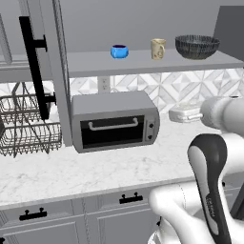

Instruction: Gather all objects into one cabinet and sort the glasses and bowls to opposite sides.

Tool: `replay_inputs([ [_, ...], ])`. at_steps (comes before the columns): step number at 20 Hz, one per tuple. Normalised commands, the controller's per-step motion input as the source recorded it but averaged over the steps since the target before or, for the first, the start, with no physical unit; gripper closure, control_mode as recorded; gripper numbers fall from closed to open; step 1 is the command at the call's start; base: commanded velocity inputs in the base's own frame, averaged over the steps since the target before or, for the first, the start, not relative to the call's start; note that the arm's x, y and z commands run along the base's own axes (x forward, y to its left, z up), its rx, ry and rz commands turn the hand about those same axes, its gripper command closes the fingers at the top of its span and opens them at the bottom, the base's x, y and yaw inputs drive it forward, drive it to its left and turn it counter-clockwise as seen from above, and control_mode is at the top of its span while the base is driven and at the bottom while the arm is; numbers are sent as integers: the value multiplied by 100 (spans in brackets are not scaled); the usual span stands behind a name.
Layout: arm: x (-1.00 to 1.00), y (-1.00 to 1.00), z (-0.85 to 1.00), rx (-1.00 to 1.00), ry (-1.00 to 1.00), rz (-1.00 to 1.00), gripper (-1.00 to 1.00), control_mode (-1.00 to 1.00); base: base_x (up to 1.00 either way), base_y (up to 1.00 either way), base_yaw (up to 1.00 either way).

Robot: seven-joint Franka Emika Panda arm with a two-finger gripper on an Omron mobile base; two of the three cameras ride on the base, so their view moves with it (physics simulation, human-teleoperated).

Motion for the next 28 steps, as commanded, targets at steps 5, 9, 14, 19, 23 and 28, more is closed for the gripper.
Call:
replay_inputs([
  [5, -23, 4, 6, 7, -14, 1, -100, -100, 0, 0, 0],
  [9, -5, 0, 79, 29, 1, 0, -100, -100, 0, 0, 0],
  [14, -18, 7, 20, 8, 1, -1, -100, -100, 0, 0, 0],
  [19, -52, 1, -3, 9, -1, 0, -100, -100, 0, 0, 0],
  [23, -31, 10, 0, 4, -4, -2, -100, -100, 0, 0, 0],
  [28, -8, -12, 5, 25, 1, 0, -100, -100, 0, 0, 0],
])
